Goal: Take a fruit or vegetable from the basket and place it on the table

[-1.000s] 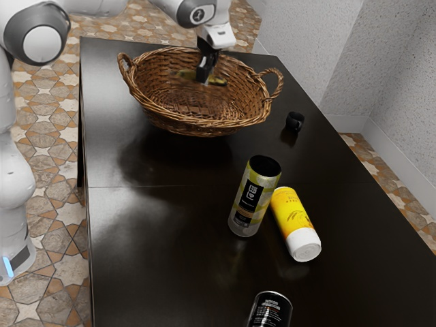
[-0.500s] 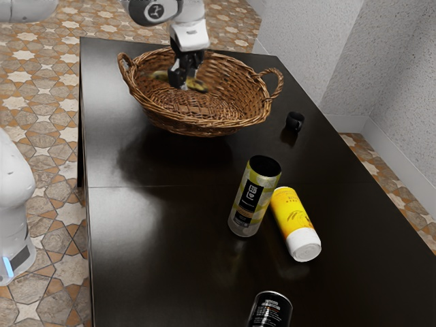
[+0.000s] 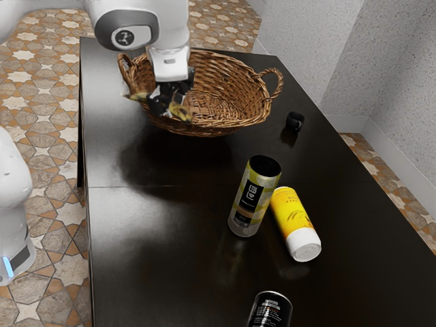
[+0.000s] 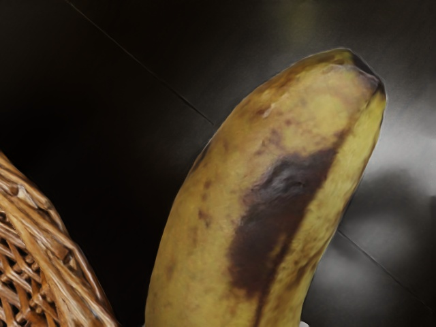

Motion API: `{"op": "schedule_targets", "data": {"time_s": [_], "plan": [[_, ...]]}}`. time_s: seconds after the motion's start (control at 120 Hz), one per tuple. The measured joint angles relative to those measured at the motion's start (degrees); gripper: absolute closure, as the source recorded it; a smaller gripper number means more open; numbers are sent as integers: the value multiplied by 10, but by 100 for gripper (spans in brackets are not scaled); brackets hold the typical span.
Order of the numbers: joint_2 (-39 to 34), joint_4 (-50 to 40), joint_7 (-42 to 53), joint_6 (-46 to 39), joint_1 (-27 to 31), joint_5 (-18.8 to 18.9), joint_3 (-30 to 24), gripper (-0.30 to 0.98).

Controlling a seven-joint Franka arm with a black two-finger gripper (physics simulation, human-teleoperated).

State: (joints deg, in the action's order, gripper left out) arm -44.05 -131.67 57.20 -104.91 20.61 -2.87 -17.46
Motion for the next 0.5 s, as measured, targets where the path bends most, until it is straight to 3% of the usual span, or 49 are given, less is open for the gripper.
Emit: {"op": "schedule_targets", "data": {"time_s": [0.267,0.375,0.5], "plan": [[1,0,-1,8,-41,-9,-23,52],[2,1,-1,11,-47,-12,-26,25],[2,1,-3,11,-53,-17,-30,10]]}}
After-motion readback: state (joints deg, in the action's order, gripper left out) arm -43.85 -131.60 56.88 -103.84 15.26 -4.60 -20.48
